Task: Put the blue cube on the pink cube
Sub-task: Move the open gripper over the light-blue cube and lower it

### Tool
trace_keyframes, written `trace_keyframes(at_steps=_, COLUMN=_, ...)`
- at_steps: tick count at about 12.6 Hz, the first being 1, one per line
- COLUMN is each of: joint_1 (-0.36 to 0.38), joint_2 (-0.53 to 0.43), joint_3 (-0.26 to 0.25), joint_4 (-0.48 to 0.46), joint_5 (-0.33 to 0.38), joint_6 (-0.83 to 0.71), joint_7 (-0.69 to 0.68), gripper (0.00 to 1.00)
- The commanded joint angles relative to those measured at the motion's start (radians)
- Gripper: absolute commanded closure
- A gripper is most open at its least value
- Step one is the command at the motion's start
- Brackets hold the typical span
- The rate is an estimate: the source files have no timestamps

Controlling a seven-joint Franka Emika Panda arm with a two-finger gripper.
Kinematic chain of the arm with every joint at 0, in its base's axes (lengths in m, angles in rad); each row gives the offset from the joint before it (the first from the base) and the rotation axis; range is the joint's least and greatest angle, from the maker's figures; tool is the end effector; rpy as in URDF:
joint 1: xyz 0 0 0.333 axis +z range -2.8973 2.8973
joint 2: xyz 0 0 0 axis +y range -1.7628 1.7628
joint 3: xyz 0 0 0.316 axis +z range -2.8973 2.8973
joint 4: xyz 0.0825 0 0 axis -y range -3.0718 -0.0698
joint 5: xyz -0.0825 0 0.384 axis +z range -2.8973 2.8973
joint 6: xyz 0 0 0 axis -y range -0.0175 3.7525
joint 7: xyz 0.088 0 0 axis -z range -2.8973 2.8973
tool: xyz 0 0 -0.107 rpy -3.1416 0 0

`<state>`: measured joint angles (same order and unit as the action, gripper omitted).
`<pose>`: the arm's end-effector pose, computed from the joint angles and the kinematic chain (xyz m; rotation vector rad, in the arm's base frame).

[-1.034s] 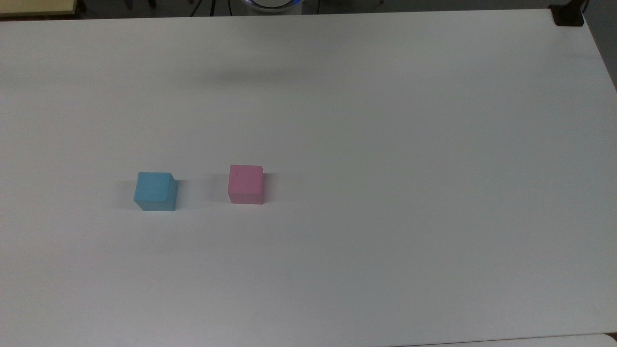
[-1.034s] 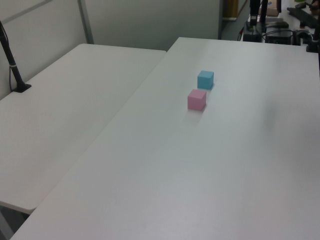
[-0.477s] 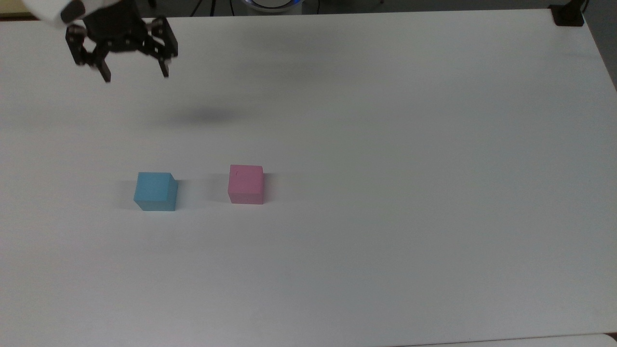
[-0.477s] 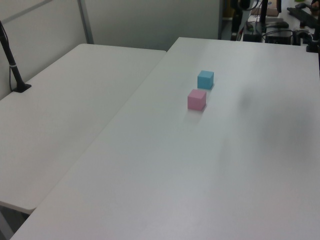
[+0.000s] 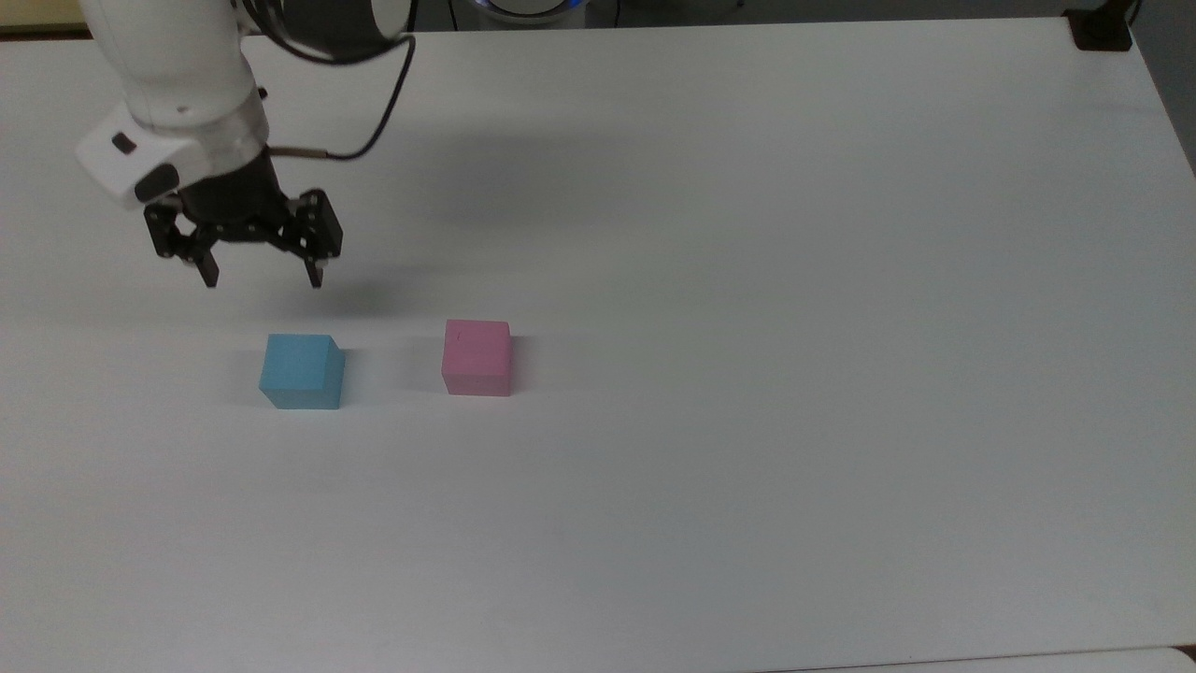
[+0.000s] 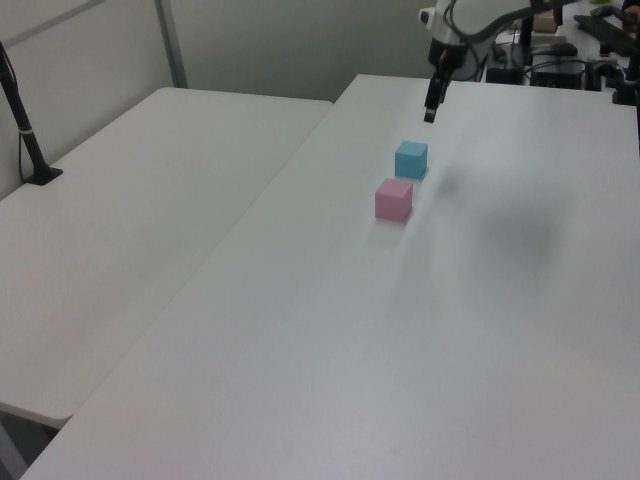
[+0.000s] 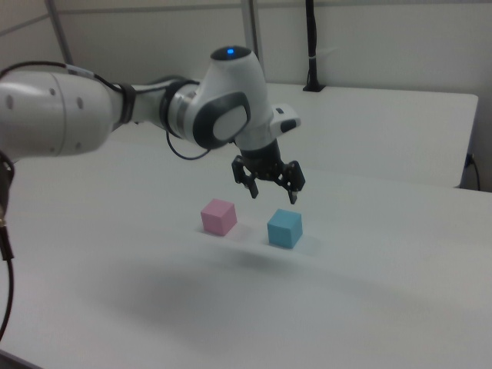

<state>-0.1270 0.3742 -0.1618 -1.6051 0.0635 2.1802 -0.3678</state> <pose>0.6607 -0.1796 0.4357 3.0572 0.0996 0.2985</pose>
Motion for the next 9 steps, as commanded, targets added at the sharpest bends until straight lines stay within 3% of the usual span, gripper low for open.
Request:
trace_keyframes(at_steps=1, joint_1=0.024, joint_2=0.057, joint_3=-0.002, joint_4=-0.009, joint_5=0.007, joint_6=0.098, joint_7=0.066, gripper=0.0)
trace_keyframes(at_steps=9, joint_1=0.053, joint_2=0.144, joint_3=-0.001, joint_4=-0.007, joint_5=-0.042, joint_6=0.176, joint_7=0.164, gripper=0.0)
